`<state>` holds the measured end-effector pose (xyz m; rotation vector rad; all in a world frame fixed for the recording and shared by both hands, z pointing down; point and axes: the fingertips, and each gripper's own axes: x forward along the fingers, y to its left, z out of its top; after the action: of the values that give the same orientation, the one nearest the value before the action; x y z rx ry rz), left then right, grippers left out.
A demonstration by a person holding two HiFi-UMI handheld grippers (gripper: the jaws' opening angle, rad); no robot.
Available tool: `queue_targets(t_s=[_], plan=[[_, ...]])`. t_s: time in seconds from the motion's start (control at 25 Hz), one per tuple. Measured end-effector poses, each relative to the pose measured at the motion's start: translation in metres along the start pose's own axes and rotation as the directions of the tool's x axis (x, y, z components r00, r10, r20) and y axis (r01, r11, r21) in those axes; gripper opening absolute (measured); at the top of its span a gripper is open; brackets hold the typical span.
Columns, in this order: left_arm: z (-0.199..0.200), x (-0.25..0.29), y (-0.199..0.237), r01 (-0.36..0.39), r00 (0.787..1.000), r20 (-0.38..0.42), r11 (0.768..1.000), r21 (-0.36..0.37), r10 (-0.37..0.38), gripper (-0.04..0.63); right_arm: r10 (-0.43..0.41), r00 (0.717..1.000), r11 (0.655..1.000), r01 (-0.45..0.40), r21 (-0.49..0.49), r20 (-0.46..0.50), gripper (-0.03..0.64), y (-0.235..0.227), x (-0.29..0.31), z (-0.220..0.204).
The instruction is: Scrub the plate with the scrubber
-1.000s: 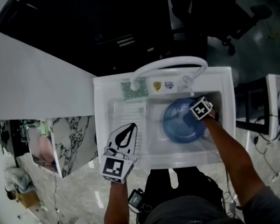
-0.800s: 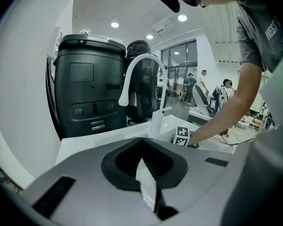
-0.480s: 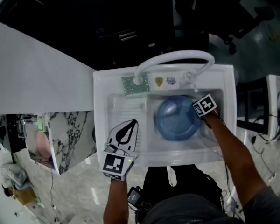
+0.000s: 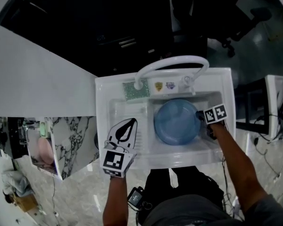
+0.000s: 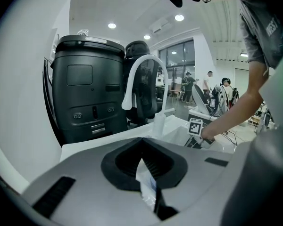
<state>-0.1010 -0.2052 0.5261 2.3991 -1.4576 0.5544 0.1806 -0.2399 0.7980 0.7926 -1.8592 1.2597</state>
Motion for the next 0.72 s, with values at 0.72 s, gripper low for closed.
queue_targets(t_s=[0.72], plan=[[-0.035,0.065,0.036,0.039,0.987,-0.16,0.95,0.31,0.012,0.003,0.078,0.971,0.986,-0.109,0.129,0.227,0.04,0.053,-0.109,-0.01]])
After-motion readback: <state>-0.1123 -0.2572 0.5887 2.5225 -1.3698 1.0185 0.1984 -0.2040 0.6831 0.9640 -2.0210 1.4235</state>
